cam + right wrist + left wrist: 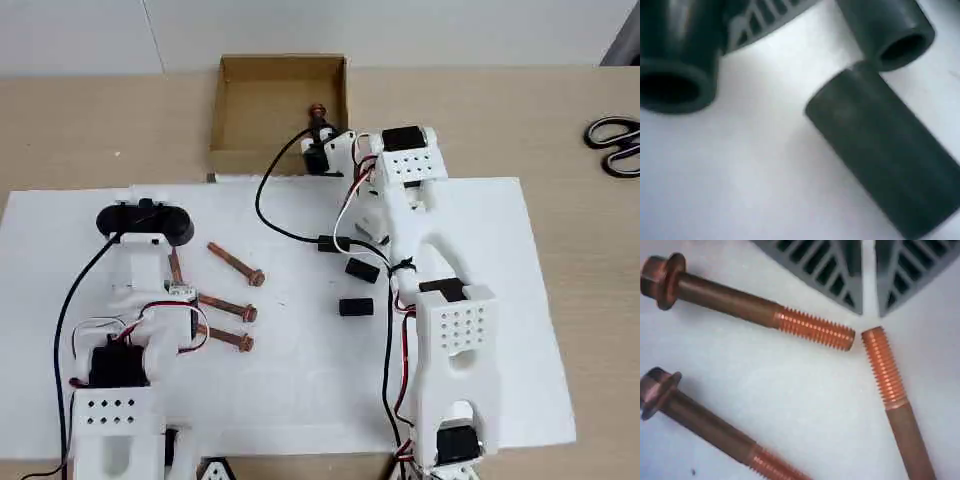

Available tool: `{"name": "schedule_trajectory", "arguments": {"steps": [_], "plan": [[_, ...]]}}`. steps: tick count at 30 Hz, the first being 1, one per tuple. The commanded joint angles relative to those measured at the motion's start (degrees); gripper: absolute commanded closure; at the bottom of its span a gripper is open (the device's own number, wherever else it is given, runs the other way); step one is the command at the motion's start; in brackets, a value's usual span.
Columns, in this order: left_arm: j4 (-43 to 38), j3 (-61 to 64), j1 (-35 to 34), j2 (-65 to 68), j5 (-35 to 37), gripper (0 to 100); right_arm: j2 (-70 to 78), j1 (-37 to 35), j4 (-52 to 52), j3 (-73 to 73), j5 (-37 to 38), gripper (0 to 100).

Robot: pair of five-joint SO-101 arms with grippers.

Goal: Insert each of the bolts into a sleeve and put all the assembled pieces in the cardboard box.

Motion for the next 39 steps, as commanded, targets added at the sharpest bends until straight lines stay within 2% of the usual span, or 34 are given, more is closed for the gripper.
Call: {"name": "schedule_trajectory", "arguments": {"steps": [1,6,11,16,21,27,30,39], "plan": [[0.26,-0.31,-0.35,-0.7,-0.35,99,1.19,-1.8,-0.22,-0.18,0.26,94.8],[0.44,-0.31,-0.35,-0.7,-0.35,99,4.09,-1.89,0.84,-0.18,0.18,94.1],[0.44,-0.31,-0.35,-0.7,-0.35,99,4.53,-1.89,1.01,-0.18,-0.62,88.3],[0.44,-0.22,-0.35,-0.7,-0.35,99,4.62,-1.98,1.01,-0.18,-0.62,98.1],[0.26,-0.04,-0.35,-0.7,-0.26,99,3.3,-1.89,3.12,-1.41,-1.23,98.8],[0.97,-1.8,-0.26,-0.62,-0.26,99,-5.05,-0.57,8.04,-5.45,-8.26,98.8],[5.1,-7.78,0.09,-0.18,-0.18,99,-10.95,0.22,8.48,-5.01,-10.73,99.5],[12.84,-22.2,-0.09,4.13,-0.18,99,-28.09,0.57,8.66,5.19,-16.88,99.5]]}}
